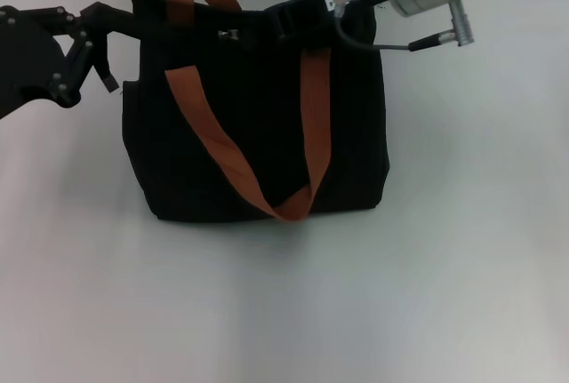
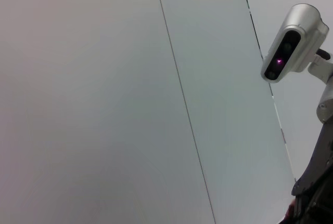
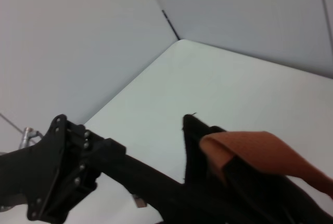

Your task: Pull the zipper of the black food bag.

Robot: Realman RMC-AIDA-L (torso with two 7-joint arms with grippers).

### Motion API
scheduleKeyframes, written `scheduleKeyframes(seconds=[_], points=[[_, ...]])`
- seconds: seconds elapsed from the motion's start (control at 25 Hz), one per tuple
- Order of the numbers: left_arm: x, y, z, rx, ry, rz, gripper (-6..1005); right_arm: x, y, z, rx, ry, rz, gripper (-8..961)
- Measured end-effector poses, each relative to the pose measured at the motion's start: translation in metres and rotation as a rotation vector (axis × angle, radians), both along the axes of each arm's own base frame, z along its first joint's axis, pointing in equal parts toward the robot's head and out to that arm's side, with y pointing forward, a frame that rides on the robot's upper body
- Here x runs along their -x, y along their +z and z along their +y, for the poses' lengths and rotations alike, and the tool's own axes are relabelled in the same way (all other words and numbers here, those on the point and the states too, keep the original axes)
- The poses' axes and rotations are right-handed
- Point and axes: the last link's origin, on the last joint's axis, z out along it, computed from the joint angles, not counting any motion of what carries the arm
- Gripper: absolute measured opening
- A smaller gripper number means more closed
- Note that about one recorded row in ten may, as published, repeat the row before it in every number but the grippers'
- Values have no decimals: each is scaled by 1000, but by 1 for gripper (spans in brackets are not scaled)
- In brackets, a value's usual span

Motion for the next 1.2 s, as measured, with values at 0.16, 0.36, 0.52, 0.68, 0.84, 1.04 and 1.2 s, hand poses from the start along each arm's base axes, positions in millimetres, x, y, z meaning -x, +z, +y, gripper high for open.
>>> scheduleKeyframes(seconds=[0.16, 0.36, 0.52, 0.68, 0.84, 1.04, 1.2], points=[[0, 0, 0, 0, 0, 1, 149, -8, 8, 1, -20, -21, -15, 2], [0, 1, 1, -8, 4, -3, 151, -20, 17, 0, -36, -53, -20, 2], [0, 2, 0, -8, 4, -5, 152, -32, 31, -2, -68, -78, -20, 2], [0, 2, 0, -9, 4, -5, 154, -39, 40, -2, -89, -95, -14, 2], [0, 2, 2, -9, 3, -5, 155, -48, 50, -4, -109, -118, -5, 2], [-1, 2, 3, -9, 1, -5, 157, -54, 56, -8, -122, -130, 9, 7], [-1, 2, 3, -9, 1, -5, 158, -54, 60, -10, -113, -114, 58, 25]])
